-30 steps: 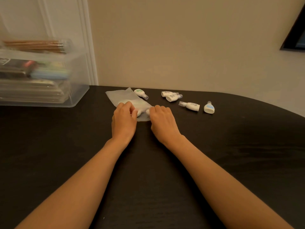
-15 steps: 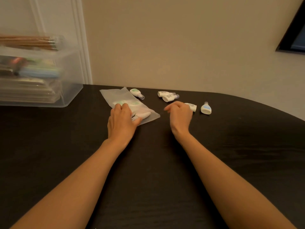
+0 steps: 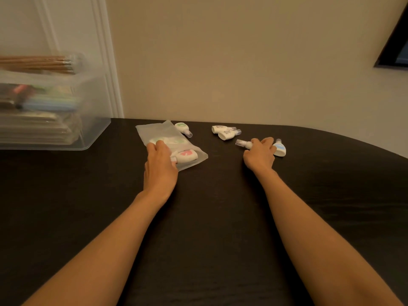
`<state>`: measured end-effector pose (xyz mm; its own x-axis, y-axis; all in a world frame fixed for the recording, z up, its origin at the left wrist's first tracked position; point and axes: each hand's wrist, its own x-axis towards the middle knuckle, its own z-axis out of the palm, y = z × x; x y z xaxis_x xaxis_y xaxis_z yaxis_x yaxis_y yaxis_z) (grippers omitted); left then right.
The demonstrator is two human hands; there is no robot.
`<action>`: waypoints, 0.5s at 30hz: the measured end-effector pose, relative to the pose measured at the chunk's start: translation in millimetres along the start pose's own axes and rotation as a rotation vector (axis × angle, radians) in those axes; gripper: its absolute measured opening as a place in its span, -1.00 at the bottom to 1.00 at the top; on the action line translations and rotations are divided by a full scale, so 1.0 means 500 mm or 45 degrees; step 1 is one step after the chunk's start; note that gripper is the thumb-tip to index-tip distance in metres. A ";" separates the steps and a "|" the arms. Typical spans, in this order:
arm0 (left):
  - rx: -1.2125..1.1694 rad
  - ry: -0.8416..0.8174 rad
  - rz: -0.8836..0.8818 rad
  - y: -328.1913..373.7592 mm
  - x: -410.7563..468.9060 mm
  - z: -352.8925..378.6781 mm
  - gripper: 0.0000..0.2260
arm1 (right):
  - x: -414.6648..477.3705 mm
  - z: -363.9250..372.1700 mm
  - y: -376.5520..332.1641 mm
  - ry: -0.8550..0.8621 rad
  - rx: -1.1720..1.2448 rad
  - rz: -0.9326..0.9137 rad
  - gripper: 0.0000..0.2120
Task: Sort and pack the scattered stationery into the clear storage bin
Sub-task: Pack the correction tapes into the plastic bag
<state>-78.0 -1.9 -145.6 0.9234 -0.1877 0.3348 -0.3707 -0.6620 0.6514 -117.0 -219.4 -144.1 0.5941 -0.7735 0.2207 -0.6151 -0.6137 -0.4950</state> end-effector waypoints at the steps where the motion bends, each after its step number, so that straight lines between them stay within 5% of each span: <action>1: -0.005 0.000 0.005 0.001 0.001 0.001 -0.77 | 0.002 -0.001 0.000 -0.007 -0.020 0.002 -0.59; 8: -0.049 -0.013 0.003 0.003 0.009 0.002 -0.83 | -0.049 0.006 -0.032 -0.105 0.082 -0.327 -0.71; 15: -0.171 -0.028 0.000 0.000 0.005 -0.011 -0.87 | -0.131 -0.035 -0.054 -0.631 1.424 0.013 -0.81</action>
<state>-76.4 1.7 -140.9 0.9248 -0.2046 0.3208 -0.3794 -0.5590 0.7373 -148.5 -154.9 -130.2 0.8751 -0.4838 -0.0103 0.0189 0.0554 -0.9983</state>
